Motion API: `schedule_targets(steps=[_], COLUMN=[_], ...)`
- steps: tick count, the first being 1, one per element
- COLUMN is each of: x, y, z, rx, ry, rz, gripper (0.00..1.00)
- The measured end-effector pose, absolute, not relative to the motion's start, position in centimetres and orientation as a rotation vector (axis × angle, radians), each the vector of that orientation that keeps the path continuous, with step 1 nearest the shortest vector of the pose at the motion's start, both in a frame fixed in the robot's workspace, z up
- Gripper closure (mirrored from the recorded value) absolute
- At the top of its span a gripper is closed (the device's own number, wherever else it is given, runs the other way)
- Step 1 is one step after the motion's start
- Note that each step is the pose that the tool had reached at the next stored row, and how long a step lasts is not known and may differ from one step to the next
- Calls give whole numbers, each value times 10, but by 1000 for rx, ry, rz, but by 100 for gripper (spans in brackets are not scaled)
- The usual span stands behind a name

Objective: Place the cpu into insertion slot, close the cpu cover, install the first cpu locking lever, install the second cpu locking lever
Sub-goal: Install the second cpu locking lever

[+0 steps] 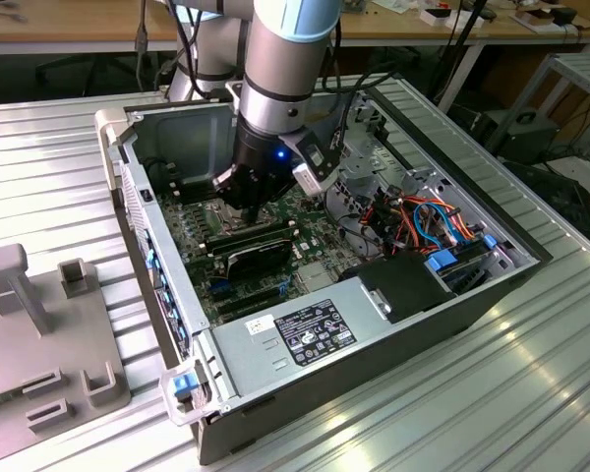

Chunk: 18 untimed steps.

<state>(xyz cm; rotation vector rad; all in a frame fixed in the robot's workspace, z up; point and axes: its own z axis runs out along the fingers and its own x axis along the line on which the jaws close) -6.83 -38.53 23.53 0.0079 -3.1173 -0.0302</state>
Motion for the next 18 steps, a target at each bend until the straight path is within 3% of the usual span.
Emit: schedule_targets(steps=[18], x=[-89], y=[-384], z=[220], rx=[8], ry=[-3115], rz=[-31], gripper=[89])
